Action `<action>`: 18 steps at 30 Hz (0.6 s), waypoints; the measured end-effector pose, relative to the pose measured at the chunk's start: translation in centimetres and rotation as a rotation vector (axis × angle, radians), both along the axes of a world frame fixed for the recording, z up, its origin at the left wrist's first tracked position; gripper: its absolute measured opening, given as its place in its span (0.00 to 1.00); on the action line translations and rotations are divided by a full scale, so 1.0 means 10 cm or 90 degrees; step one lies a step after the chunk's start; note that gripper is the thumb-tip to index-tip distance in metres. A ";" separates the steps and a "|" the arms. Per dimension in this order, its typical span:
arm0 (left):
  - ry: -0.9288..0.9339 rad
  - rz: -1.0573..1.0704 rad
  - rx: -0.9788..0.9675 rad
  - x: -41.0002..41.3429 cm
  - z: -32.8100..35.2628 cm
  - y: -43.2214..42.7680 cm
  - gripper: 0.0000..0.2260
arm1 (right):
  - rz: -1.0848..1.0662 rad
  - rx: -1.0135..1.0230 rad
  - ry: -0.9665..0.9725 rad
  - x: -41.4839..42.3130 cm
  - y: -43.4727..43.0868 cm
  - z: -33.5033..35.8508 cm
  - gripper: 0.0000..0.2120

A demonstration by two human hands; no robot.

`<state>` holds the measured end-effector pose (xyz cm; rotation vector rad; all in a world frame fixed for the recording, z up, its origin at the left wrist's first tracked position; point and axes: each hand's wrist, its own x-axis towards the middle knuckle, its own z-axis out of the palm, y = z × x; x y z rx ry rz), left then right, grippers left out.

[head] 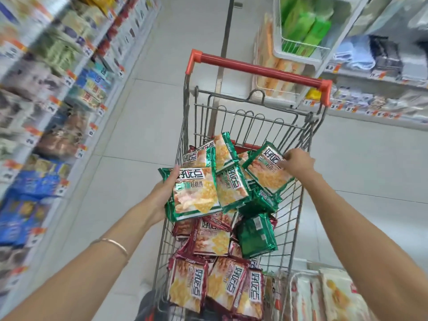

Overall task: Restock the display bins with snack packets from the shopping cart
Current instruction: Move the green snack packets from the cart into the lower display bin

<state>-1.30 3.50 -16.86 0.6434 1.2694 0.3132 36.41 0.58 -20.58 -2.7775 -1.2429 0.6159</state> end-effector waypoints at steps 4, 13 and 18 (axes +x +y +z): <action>0.068 0.058 0.062 0.08 0.09 -0.07 0.44 | 0.058 0.146 0.111 -0.19 -0.24 0.54 0.09; 0.004 -0.134 0.063 0.02 0.33 -0.33 0.58 | 0.154 0.193 0.390 -1.51 -0.91 1.52 0.11; -0.134 -0.269 0.045 -0.23 0.62 -0.84 0.40 | 0.005 0.288 0.436 -2.16 -1.46 1.46 0.14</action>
